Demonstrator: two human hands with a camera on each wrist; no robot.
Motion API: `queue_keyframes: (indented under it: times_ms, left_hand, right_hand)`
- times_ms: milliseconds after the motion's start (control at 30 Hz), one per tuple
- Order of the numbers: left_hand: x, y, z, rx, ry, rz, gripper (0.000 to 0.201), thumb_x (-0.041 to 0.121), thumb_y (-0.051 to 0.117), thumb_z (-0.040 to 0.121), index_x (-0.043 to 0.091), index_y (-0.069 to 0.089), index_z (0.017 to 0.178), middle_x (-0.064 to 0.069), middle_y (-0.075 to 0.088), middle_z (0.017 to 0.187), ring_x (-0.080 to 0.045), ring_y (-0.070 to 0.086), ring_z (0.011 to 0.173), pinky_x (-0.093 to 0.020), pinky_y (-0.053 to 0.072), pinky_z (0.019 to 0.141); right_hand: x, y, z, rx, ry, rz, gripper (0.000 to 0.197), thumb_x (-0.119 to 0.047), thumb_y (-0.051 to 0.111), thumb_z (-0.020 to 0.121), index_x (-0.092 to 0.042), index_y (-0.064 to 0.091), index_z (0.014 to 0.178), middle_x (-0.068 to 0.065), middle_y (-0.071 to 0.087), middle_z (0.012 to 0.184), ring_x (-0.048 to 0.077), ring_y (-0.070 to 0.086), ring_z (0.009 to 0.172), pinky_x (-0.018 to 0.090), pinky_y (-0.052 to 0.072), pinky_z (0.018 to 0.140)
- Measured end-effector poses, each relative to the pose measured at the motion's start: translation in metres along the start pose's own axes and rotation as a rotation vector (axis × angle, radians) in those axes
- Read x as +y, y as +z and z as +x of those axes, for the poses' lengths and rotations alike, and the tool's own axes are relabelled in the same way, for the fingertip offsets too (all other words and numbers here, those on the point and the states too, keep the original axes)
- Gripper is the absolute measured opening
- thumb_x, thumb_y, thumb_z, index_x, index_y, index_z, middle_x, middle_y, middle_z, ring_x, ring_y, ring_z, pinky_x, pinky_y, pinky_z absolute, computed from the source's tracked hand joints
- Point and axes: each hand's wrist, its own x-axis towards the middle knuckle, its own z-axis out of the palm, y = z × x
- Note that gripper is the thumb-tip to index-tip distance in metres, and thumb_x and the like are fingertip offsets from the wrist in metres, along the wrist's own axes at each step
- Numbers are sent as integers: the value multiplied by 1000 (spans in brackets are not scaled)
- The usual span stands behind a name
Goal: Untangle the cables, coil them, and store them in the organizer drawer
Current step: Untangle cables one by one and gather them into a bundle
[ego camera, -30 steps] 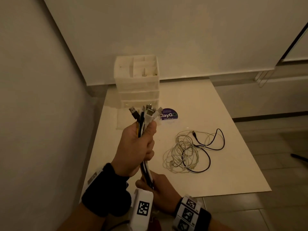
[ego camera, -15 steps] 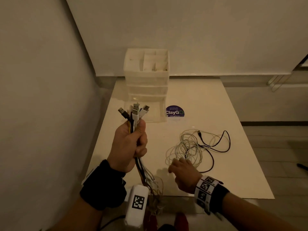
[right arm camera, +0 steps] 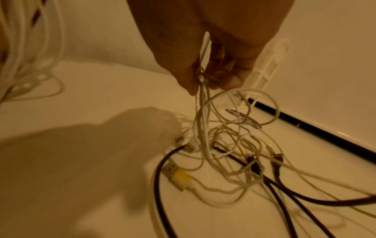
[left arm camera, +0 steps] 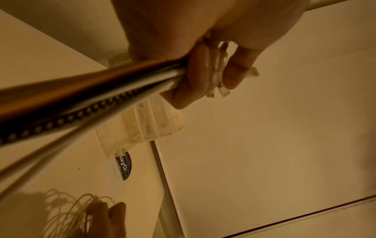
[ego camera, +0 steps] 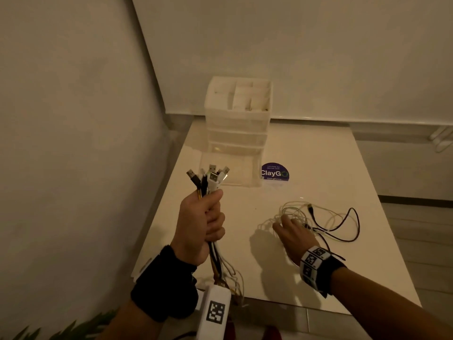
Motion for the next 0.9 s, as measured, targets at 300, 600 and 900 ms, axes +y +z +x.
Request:
queue_keyframes:
  times_ms: [300, 600, 900]
  left_hand:
    - [-4, 25, 21, -55, -48, 68, 36, 30, 52, 98, 22, 33, 68, 1, 20, 56, -9, 13, 41, -19, 11, 42]
    - [-12, 72, 55, -50, -35, 114, 42, 34, 53, 97, 23, 30, 64, -3, 12, 62, -11, 11, 43, -18, 11, 42]
    - [-15, 113, 78, -93, -72, 59, 41, 35, 56, 96, 21, 43, 60, 2, 18, 55, -11, 10, 45, -18, 13, 40]
  right_hand:
    - [43, -39, 6, 235, 219, 498, 12, -23, 68, 87, -13, 71, 83, 3, 51, 91, 16, 48, 67, 27, 39, 65]
    - [29, -137, -17, 406, 316, 1692, 22, -12, 52, 96, 0, 69, 91, 18, 57, 68, 29, 54, 67, 37, 45, 67]
    - [-6, -173, -9, 651, 164, 1459, 17, -12, 58, 93, -19, 73, 99, 10, 65, 68, 16, 56, 53, 29, 51, 57]
